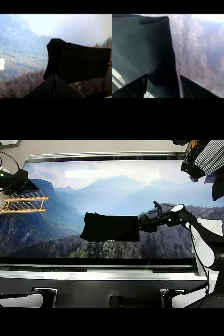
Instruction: Fold the clothes and pants, and hang the long-sleeved shirts on hangers.
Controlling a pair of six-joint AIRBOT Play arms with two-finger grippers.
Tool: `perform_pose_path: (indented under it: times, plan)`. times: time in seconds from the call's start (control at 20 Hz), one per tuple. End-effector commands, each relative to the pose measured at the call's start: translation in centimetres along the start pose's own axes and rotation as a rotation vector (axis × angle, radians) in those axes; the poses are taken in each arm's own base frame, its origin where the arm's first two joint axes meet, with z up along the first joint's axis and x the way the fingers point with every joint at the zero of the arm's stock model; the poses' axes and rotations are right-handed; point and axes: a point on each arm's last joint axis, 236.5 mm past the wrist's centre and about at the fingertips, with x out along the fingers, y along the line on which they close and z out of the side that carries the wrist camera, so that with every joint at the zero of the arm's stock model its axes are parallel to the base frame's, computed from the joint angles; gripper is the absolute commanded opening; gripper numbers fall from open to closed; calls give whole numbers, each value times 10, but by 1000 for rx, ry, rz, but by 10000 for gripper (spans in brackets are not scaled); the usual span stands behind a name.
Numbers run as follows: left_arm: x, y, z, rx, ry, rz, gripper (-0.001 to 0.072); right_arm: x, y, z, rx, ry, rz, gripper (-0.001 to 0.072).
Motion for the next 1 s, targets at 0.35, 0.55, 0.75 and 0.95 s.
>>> perform_pose_path:
  times: [0.35, 0.55, 0.75, 0.95]
  plan:
    - [2, 1, 1, 12, 0, 0, 18, 14, 36, 5, -6, -35, 61, 33]
    - [2, 1, 1, 27, 0, 0, 18, -31, 73, 39, -13, -149, 62, 32]
    - [2, 1, 1, 27, 1, 0, 18, -110, 93, 94, 17, -331, 66, 32]
    - [2, 1, 1, 27, 1, 0, 18, -198, 87, 134, 54, -528, 83, 32]
